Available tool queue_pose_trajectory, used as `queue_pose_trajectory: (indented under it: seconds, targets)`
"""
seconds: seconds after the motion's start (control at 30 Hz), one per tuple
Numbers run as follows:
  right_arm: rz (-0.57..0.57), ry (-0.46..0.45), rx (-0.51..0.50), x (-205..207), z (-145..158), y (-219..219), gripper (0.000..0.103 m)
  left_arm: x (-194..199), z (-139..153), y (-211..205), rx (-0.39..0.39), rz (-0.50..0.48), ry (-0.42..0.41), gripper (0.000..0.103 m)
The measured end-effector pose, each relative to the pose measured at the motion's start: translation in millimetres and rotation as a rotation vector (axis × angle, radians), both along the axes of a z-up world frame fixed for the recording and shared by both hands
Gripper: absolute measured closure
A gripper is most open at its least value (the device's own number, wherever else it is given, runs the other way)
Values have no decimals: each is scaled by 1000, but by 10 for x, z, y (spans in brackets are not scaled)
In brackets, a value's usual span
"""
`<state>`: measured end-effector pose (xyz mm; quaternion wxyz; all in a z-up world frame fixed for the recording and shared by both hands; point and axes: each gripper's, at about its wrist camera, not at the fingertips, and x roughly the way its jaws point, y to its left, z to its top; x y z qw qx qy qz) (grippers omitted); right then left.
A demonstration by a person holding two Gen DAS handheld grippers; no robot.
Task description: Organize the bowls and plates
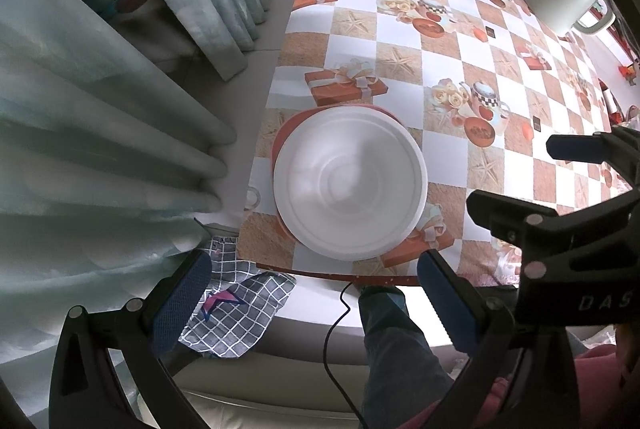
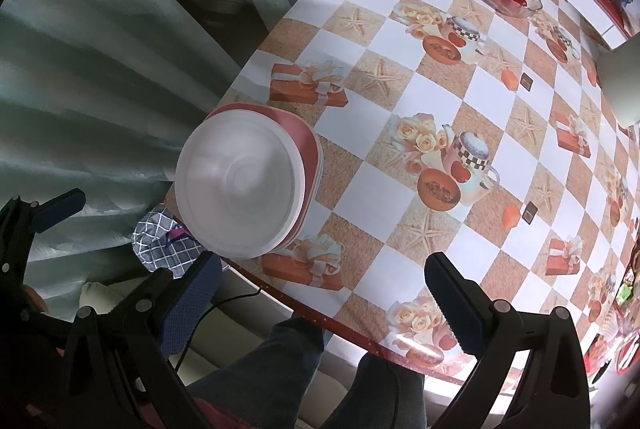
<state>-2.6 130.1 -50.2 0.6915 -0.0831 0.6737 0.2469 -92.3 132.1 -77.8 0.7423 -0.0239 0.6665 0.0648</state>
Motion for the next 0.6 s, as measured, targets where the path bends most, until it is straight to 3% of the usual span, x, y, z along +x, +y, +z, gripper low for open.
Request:
queue_pose_trajectory:
  seconds: [0.6]
  targets:
    - [14,-1,-1,-39,1,54,1,-58,6,51,4,-9,-5,0]
